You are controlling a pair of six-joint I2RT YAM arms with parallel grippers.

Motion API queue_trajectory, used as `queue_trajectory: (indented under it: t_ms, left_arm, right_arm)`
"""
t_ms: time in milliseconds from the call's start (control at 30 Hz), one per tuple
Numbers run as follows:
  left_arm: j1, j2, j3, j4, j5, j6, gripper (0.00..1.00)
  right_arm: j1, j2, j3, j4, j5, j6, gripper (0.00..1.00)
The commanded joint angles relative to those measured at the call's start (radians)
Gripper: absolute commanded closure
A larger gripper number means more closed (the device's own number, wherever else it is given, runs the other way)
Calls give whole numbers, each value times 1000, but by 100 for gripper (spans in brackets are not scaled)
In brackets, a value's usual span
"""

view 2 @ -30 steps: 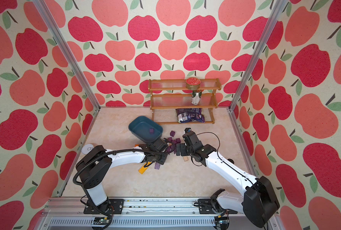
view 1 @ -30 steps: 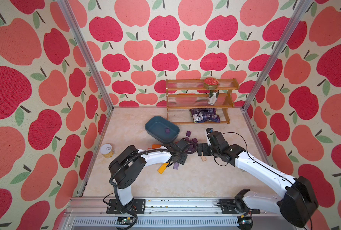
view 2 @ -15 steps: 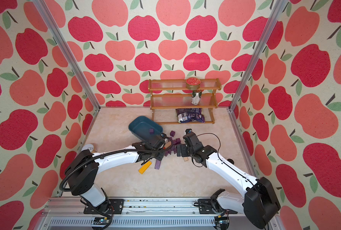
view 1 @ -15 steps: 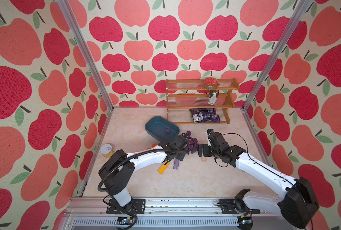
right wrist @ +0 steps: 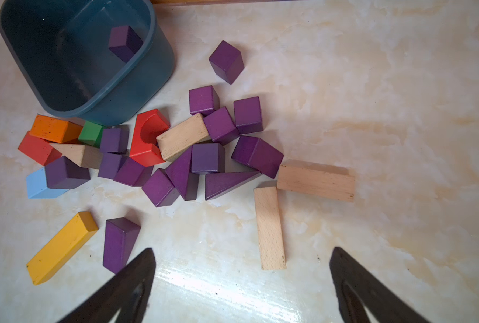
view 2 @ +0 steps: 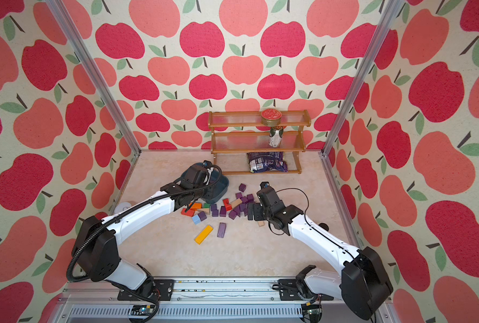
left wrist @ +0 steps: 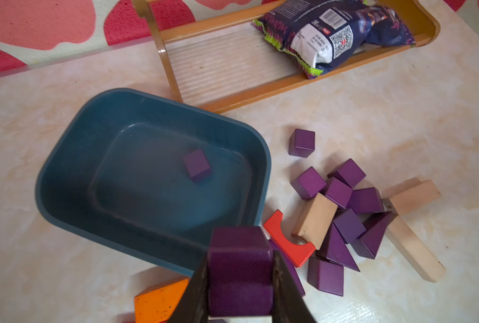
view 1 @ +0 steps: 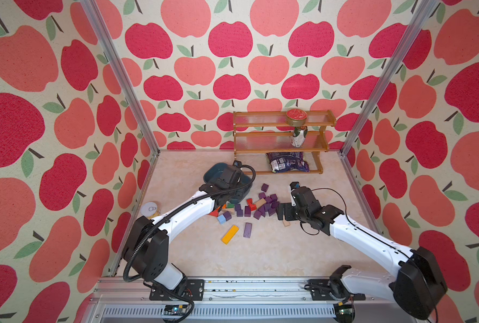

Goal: Pick purple bricks into the storage bin
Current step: Place the building block in the storage box.

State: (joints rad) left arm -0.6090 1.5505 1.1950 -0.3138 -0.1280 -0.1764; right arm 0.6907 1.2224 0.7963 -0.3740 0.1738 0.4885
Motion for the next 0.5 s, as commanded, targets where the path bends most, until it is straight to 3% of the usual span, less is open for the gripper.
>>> queue_trajectory:
  t_ms: [0, 167, 467]
  left_arm:
    - [48, 47, 54, -14, -18, 35, 76]
    - [134, 143, 121, -21, 28, 29, 76]
    - [179, 371, 264, -44, 75, 36, 76]
  right_arm:
    - [-7, 18, 10, 1, -14, 2, 1]
    - [-7, 31, 9, 17, -17, 1, 1]
    - [-6, 50, -11, 38, -40, 7, 1]
